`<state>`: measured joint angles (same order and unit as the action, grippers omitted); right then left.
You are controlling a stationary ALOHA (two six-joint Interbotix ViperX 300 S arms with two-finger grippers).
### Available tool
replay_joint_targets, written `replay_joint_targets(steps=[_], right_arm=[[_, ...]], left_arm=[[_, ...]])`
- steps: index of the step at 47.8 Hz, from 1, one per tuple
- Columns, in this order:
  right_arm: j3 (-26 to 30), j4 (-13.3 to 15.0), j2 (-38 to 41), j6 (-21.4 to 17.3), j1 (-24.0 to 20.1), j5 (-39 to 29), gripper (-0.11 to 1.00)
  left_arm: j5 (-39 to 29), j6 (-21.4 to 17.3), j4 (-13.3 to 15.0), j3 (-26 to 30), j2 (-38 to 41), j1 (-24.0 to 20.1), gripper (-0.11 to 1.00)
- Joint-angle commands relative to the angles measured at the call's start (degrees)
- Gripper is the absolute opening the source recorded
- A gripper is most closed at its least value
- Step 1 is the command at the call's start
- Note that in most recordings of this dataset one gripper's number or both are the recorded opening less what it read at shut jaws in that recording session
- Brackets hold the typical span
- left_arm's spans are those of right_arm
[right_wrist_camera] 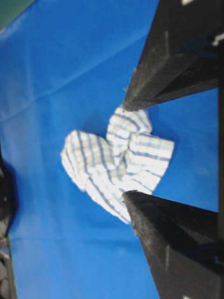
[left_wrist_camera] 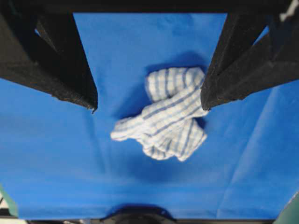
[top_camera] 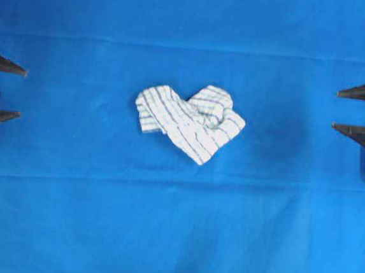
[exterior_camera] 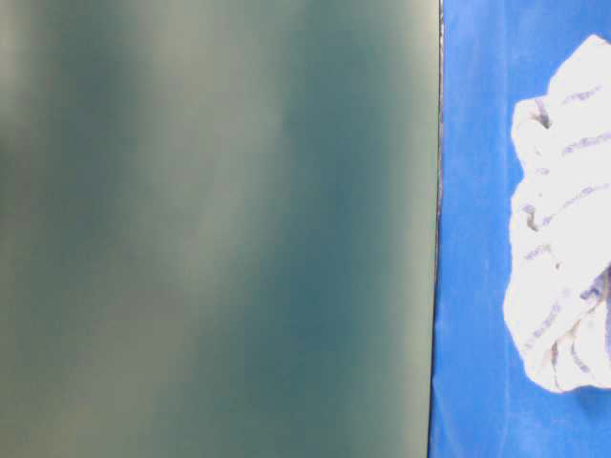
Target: Hand over the towel.
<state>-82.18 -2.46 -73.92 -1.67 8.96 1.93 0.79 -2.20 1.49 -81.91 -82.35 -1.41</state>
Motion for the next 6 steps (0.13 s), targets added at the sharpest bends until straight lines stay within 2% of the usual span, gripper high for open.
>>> replay_joint_targets(steps=[1, 6], right_arm=[[0.35, -0.26, 1.49, -0.09, 0.26, 1.58, 0.72], [0.44, -0.26, 1.41, -0.09, 0.26, 1.67, 0.72]], left_arm=[[0.09, -0.18, -0.09, 0.62, 0.53, -0.09, 0.90], [0.00, -0.18, 0.00, 0.62, 0.53, -0.09, 0.90]])
